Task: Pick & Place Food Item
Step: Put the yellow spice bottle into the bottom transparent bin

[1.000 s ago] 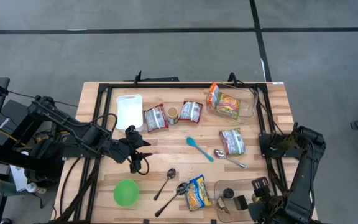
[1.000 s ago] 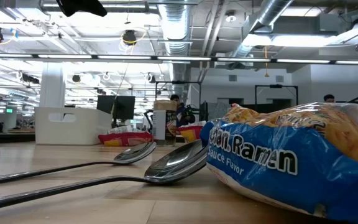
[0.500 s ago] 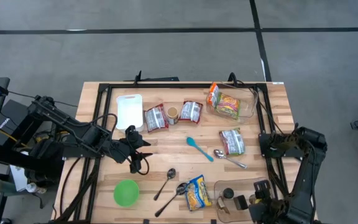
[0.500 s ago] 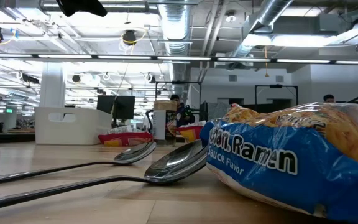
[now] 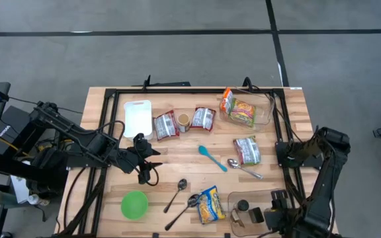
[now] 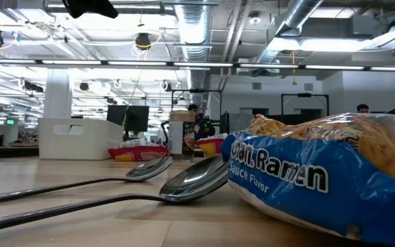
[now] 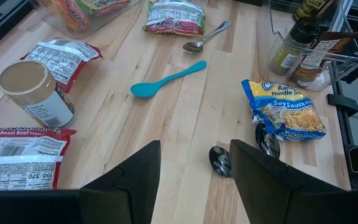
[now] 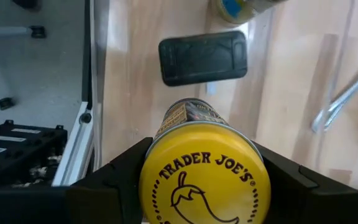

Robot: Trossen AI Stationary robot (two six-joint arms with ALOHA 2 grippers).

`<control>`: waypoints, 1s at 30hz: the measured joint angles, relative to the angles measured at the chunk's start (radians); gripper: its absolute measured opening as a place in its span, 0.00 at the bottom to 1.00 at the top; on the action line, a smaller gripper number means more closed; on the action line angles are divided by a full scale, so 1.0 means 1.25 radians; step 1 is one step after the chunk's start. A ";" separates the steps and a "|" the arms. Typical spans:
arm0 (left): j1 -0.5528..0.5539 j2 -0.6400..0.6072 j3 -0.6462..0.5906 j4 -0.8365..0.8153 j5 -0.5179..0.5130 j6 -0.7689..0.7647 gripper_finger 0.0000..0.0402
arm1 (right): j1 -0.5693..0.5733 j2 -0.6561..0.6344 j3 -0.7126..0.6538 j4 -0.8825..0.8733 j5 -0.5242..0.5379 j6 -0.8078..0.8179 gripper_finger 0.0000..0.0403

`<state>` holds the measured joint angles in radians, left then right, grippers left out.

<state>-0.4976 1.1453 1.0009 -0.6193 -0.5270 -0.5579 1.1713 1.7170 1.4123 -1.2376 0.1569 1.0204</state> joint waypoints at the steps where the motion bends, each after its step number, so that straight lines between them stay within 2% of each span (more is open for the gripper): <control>1: 0.000 0.000 0.000 0.000 0.000 0.000 0.46 | 0.000 -0.007 -0.015 0.012 -0.001 0.001 0.54; 11: 0.000 0.000 0.000 0.000 0.000 0.000 0.46 | -0.001 -0.041 -0.112 0.097 -0.002 0.002 0.55; 26: 0.000 0.000 0.000 0.000 0.000 0.000 0.46 | -0.002 -0.040 -0.157 0.178 -0.005 0.004 0.55; 30: 0.000 0.000 0.000 0.000 0.000 0.000 0.46 | -0.002 -0.040 -0.157 0.178 -0.005 0.001 0.57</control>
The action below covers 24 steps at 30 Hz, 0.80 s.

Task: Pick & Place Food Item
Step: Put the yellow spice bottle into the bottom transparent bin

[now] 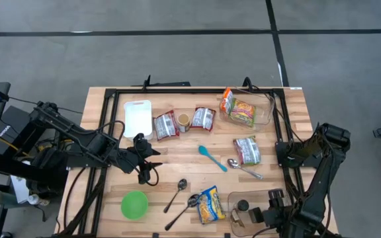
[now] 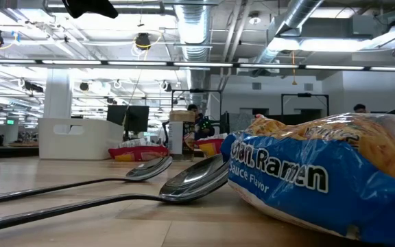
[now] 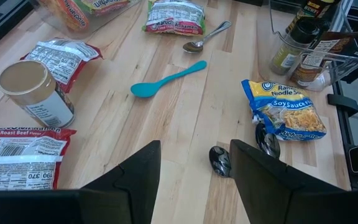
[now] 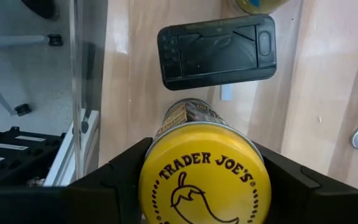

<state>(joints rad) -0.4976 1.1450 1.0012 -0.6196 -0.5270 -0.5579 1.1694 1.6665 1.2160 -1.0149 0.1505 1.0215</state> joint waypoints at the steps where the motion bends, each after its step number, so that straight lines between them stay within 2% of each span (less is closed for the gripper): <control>1: 0.000 0.000 0.000 0.000 0.000 0.000 0.46 | 0.000 0.000 0.000 0.000 0.000 0.000 0.58; 24: 0.000 0.000 0.000 0.000 0.000 0.000 0.46 | 0.000 0.000 0.000 0.007 0.004 -0.008 0.61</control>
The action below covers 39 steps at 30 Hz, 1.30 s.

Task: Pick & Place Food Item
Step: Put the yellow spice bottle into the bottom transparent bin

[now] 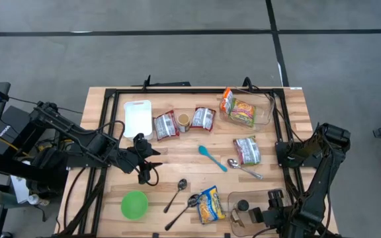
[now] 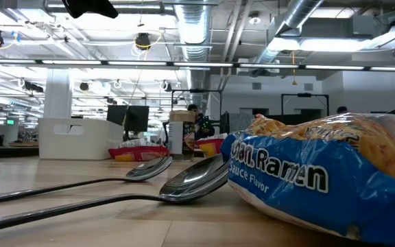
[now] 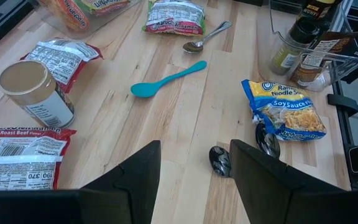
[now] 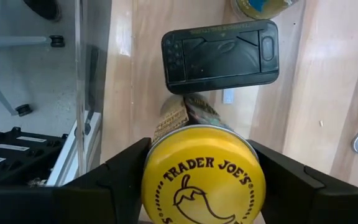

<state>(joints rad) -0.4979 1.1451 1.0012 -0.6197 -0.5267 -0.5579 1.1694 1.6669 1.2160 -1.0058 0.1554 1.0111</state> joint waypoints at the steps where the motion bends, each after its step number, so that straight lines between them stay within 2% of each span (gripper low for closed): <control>1: 0.000 0.000 0.000 0.000 0.000 0.000 0.46 | 0.000 0.000 0.000 0.000 0.000 0.000 0.61; 39: 0.000 0.000 0.000 0.000 0.000 0.000 0.46 | 0.000 0.001 0.000 0.032 -0.021 0.008 0.61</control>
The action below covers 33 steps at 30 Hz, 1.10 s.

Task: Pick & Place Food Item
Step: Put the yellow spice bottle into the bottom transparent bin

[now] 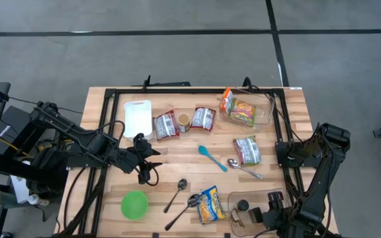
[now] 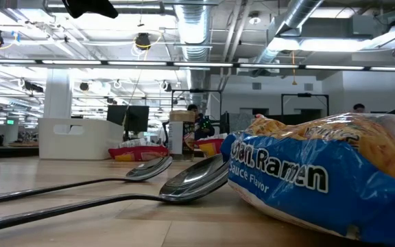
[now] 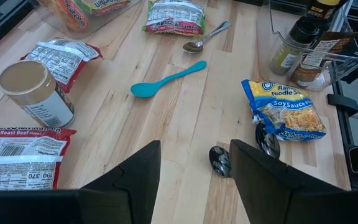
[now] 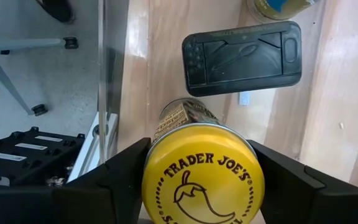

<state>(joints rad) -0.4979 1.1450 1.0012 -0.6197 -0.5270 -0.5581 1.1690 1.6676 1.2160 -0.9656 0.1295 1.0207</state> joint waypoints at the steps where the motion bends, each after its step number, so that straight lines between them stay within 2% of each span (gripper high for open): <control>1: 0.000 0.000 0.000 0.000 0.000 0.000 0.46 | 0.000 0.000 0.000 0.001 0.000 -0.002 0.61; 23: 0.000 0.000 0.000 0.000 0.000 0.000 0.46 | -0.006 0.000 0.000 0.005 0.005 -0.036 0.61; 33: 0.000 0.000 0.000 0.000 0.000 0.000 0.46 | -0.006 0.000 0.000 0.025 0.002 -0.049 0.66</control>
<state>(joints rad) -0.4980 1.1450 1.0008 -0.6193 -0.5270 -0.5581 1.1618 1.6676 1.2156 -0.9339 0.1322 0.9595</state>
